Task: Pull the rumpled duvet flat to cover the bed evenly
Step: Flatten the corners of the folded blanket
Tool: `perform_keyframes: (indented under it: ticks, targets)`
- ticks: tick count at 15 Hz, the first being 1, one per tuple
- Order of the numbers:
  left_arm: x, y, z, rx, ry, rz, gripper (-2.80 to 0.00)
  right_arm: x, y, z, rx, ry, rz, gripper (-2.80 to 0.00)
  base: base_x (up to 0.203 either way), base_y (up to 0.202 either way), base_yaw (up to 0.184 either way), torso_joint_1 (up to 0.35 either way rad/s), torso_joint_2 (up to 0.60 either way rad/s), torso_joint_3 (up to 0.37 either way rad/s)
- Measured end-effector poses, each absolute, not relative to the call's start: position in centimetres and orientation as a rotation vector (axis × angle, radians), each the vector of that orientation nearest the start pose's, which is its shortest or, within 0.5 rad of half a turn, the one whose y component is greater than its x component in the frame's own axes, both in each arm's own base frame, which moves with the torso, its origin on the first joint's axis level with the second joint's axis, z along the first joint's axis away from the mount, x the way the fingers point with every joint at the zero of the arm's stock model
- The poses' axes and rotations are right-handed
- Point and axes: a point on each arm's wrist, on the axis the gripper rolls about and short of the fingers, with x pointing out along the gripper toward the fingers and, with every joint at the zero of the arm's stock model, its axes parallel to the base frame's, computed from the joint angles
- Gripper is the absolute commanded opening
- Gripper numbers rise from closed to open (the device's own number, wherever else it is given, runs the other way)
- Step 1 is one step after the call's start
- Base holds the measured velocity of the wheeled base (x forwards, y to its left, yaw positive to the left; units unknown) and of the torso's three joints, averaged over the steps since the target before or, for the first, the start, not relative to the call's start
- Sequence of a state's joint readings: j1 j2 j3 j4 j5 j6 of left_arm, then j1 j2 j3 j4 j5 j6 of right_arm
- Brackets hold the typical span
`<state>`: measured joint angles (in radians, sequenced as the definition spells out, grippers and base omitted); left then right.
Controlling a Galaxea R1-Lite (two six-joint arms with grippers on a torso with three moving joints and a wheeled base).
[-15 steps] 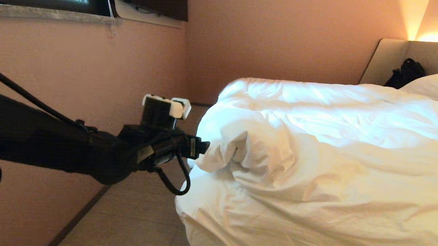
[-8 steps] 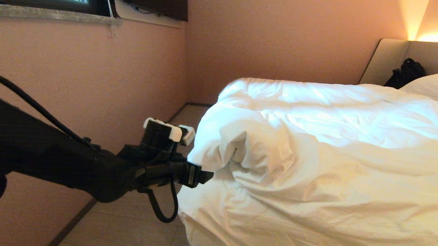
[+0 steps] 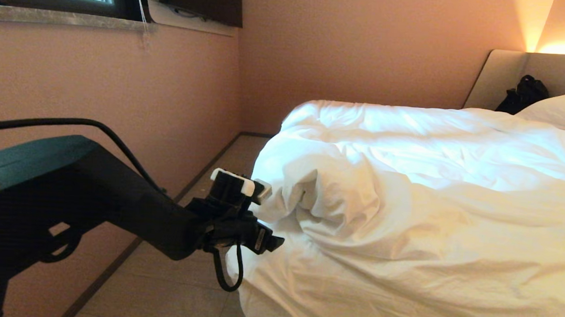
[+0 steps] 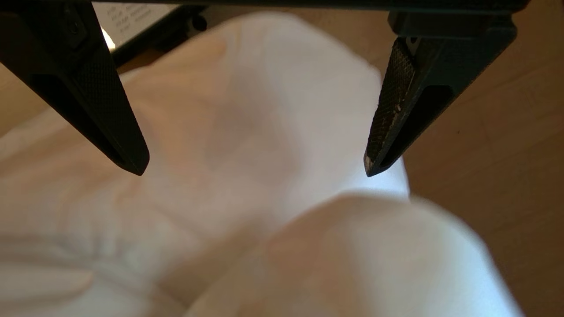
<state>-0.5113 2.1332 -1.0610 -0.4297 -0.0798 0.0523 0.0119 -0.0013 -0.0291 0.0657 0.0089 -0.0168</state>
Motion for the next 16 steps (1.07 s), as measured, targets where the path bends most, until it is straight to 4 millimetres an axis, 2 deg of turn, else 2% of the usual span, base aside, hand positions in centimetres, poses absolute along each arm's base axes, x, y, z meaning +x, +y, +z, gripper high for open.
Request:
perform_keyframes:
  ticks: [1,4,6,7,12,16]
  targets:
    - [34.4,-19.8,7.4,0.188,0.614,-0.596,0.00,-2.5,0.0,7.7,-0.016,0.035,0.021,-2.80,0.000,0.000,0.000,0.000,0.00,0.000]
    - [33.3,-21.8,7.1,0.203,0.618,-0.650,0.00,-2.5,0.0,7.7,-0.018,0.035,0.021,-2.80,0.000,0.000,0.000,0.000,0.00,0.000]
    - [33.0,-22.2,7.3,0.201,0.614,-0.662,0.00,-2.5,0.0,7.7,-0.017,0.035,0.022,-2.80,0.000,0.000,0.000,0.000,0.00,0.000]
    - [33.0,-22.3,7.4,0.199,0.609,-0.664,-2.80,-2.5,0.0,7.7,-0.017,0.035,0.021,-2.80,0.000,0.000,0.000,0.000,0.00,0.000]
    - [33.2,-22.6,7.6,0.199,0.594,-0.667,-2.80,-2.5,0.0,7.7,-0.018,0.035,0.021,-2.80,0.000,0.000,0.000,0.000,0.00,0.000]
    - [35.0,-23.0,7.7,0.192,0.543,-0.655,-2.80,-2.5,0.0,7.7,-0.017,0.035,0.021,-2.80,0.000,0.000,0.000,0.000,0.00,0.000]
